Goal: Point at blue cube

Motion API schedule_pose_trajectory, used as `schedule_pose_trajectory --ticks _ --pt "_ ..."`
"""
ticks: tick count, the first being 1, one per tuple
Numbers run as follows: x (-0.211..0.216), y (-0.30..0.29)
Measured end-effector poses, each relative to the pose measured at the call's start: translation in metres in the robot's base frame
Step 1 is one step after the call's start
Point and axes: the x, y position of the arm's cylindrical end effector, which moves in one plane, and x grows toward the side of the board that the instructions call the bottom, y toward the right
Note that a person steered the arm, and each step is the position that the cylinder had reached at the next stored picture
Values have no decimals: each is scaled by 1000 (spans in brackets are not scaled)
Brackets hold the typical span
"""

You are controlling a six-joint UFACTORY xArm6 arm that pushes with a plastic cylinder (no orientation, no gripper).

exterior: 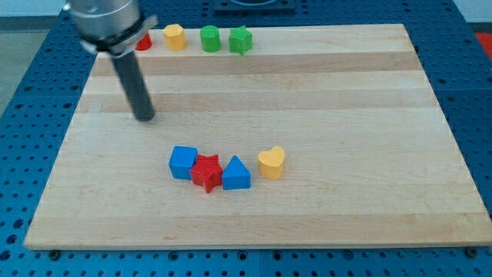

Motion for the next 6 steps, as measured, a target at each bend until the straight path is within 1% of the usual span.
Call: schedule_pose_trajectory --ticks 1,2,4,5,6 --pt "46 -17" --pt "75 -16" --pt "120 31" --pt "127 57" --pt "123 74"
